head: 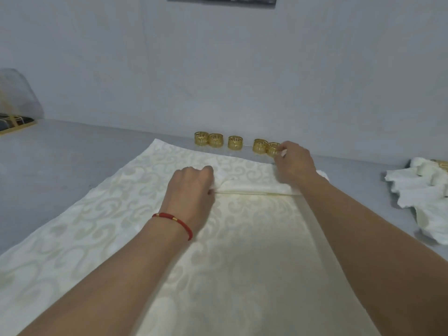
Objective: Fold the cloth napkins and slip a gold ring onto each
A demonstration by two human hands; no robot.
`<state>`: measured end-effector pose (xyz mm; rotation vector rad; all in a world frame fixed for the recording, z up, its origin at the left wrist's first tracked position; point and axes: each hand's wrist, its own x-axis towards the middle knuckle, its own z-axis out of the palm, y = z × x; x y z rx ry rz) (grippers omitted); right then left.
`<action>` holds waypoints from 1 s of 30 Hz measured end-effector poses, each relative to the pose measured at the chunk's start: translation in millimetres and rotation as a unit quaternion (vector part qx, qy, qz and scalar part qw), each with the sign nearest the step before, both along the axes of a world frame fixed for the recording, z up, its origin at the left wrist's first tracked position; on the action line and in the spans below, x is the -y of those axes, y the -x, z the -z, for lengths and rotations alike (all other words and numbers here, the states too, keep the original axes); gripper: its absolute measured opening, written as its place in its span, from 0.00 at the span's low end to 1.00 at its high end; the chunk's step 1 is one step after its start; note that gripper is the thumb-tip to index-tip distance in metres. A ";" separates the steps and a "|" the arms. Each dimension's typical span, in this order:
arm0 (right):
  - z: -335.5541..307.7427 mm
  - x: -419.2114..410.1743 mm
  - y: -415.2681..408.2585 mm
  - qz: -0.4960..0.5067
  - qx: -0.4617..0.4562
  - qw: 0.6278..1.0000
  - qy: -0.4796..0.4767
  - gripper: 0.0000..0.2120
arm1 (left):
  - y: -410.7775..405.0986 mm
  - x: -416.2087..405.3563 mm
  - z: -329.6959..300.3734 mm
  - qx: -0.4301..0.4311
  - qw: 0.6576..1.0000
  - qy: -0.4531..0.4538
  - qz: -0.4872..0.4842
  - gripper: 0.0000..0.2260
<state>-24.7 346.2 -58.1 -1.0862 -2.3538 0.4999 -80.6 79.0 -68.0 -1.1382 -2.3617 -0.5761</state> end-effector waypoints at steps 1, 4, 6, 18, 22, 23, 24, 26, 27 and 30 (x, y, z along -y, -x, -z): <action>3.0 -3.6 9.2 0.001 0.056 0.998 -0.040 0.16 | 1.0 -1.1 -1.3 0.010 1.000 -0.004 -0.004 0.14; 4.8 -9.0 28.9 0.022 0.147 0.983 -0.105 0.16 | -0.7 -1.8 -1.0 0.048 0.998 -0.022 -0.019 0.13; 2.2 -12.6 34.0 0.048 0.144 0.985 -0.082 0.13 | -1.6 -2.7 -1.7 0.050 0.998 -0.024 -0.012 0.12; -42.8 46.8 -107.7 -0.011 -0.281 0.956 0.080 0.08 | -2.2 4.5 -12.0 0.021 0.997 -0.078 0.020 0.13; -25.2 74.2 -165.7 -0.001 -0.412 0.877 0.246 0.11 | -10.4 7.9 -21.6 0.023 0.996 -0.080 0.034 0.14; -18.1 80.5 -172.4 0.002 -0.411 0.872 0.265 0.13 | -10.2 8.9 -22.4 0.021 0.996 -0.082 0.036 0.14; -13.5 87.8 -181.3 0.004 -0.409 0.869 0.277 0.14 | -14.1 9.7 -24.7 0.021 0.995 -0.085 0.039 0.14; -7.1 97.8 -188.3 -0.005 -0.412 0.862 0.295 0.16 | -18.9 9.5 -25.6 0.017 0.994 -0.097 0.039 0.14; -6.4 101.2 -188.7 -0.010 -0.419 0.856 0.301 0.16 | -20.4 8.6 -25.0 0.016 0.993 -0.107 0.044 0.14; -10.2 105.7 -187.6 -0.031 -0.435 0.851 0.294 0.15 | -27.3 7.7 -22.7 0.022 0.990 -0.126 0.056 0.13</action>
